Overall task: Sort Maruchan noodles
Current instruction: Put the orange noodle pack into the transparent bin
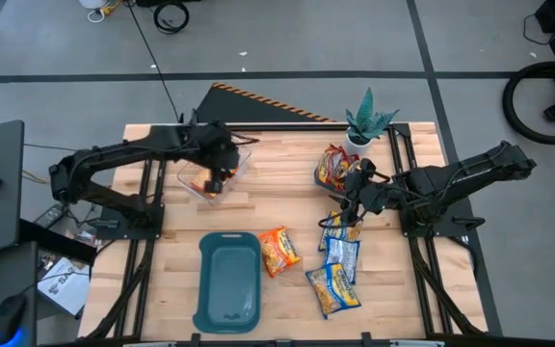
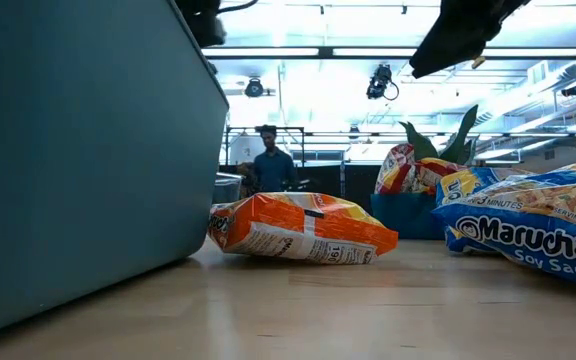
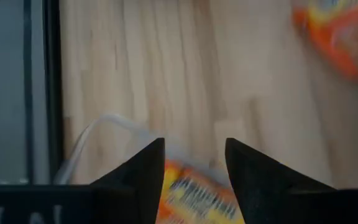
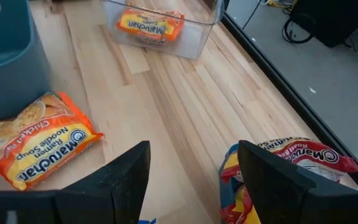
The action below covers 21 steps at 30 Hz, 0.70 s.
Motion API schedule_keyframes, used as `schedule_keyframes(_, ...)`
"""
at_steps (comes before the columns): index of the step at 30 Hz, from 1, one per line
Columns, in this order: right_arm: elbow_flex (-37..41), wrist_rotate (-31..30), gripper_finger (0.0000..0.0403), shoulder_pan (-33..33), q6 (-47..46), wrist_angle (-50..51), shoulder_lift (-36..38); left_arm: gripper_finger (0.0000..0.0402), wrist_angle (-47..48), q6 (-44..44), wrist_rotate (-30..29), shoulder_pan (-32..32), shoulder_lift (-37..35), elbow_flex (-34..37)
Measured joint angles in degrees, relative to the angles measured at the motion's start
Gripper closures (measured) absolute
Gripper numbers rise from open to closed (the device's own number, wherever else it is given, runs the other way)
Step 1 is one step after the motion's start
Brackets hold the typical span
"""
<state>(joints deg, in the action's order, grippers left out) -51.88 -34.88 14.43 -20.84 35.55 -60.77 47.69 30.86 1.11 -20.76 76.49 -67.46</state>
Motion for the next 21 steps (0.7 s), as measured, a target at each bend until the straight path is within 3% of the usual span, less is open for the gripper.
schedule_keyframes(6,0.00,2.05,0.0154,-1.98,0.28,-0.39,0.00,0.0258,-6.60,-15.67,0.04,9.80,5.14,-1.10)
schedule_keyframes(11,0.00,3.29,0.0154,-3.86,1.69,-0.42,0.00,0.0268,-4.32,-24.22,-0.63,17.62,13.41,-7.84)
schedule_keyframes(17,0.00,4.56,0.0154,-5.05,2.77,-0.39,0.00,0.0249,-4.25,-28.00,0.61,24.65,24.11,-15.47)
schedule_keyframes(21,0.00,4.69,0.0154,-5.09,3.06,-0.37,0.00,0.0219,-3.97,-25.69,0.62,28.49,30.23,-18.93)
